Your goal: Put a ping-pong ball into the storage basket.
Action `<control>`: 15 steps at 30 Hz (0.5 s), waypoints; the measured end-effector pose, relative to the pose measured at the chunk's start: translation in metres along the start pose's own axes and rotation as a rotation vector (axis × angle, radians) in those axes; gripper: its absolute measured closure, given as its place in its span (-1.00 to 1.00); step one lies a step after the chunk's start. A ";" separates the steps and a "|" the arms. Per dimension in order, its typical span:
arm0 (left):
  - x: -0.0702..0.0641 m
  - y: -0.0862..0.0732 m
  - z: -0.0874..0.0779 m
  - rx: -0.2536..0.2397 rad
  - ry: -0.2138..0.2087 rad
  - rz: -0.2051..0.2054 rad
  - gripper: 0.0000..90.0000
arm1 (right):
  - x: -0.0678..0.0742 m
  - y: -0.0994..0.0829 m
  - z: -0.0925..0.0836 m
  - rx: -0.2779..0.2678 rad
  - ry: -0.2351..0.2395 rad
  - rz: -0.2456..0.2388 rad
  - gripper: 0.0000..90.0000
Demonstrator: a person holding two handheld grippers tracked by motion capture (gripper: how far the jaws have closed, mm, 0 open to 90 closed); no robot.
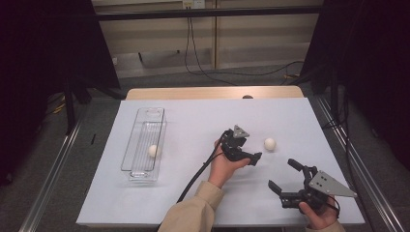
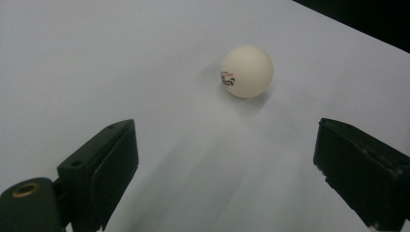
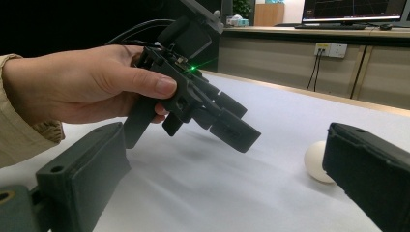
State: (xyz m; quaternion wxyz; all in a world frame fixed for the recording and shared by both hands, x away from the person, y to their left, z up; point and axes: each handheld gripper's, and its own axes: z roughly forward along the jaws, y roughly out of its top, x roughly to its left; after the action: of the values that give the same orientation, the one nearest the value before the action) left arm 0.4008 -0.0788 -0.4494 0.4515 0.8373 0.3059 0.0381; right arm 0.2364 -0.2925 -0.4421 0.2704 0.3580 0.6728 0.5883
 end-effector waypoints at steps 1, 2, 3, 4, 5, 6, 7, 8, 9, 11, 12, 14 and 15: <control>0.000 0.000 0.000 0.003 0.000 -0.001 -0.81 | 0.000 0.000 0.000 0.000 0.000 0.003 -0.97; 0.000 0.001 0.001 0.002 0.001 -0.002 -0.81 | 0.000 0.000 0.000 0.000 0.000 0.003 -0.97; 0.000 0.001 0.002 0.001 0.000 0.000 -0.81 | 0.000 0.000 0.000 0.000 0.000 0.000 -0.97; -0.001 0.001 0.002 0.001 0.000 0.001 -0.81 | 0.000 0.000 0.000 0.001 0.001 0.001 -0.97; -0.001 0.002 0.003 0.000 -0.001 0.000 -0.81 | 0.000 0.000 0.000 0.002 0.002 0.001 -0.97; -0.001 0.002 0.003 -0.001 -0.001 0.003 -0.81 | 0.000 0.000 0.000 0.000 0.001 0.000 -0.97; -0.002 0.002 0.004 -0.002 0.000 0.002 -0.81 | 0.000 0.000 0.000 0.000 0.001 0.000 -0.97; -0.002 0.002 0.005 -0.001 -0.002 0.005 -0.81 | 0.000 0.000 0.000 0.001 0.001 -0.001 -0.97; -0.002 0.002 0.005 0.000 -0.001 0.005 -0.81 | 0.000 0.000 0.000 0.001 0.001 -0.001 -0.97; -0.002 0.003 0.006 0.001 0.001 0.008 -0.81 | 0.000 0.000 0.000 0.000 0.001 0.000 -0.97; -0.002 0.003 0.006 0.001 0.001 0.007 -0.81 | 0.000 0.000 0.000 0.000 0.001 0.000 -0.97; -0.003 0.003 0.007 -0.001 0.003 0.007 -0.81 | 0.000 0.000 0.000 0.001 0.001 0.000 -0.97; -0.003 0.004 0.008 -0.001 0.002 0.011 -0.81 | 0.000 0.000 0.000 0.000 0.002 -0.002 -0.97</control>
State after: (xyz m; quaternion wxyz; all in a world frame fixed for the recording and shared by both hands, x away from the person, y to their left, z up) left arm 0.4028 -0.0875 -0.4507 0.4514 0.8387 0.3018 0.0415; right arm 0.2363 -0.2926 -0.4421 0.2705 0.3568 0.6733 0.5884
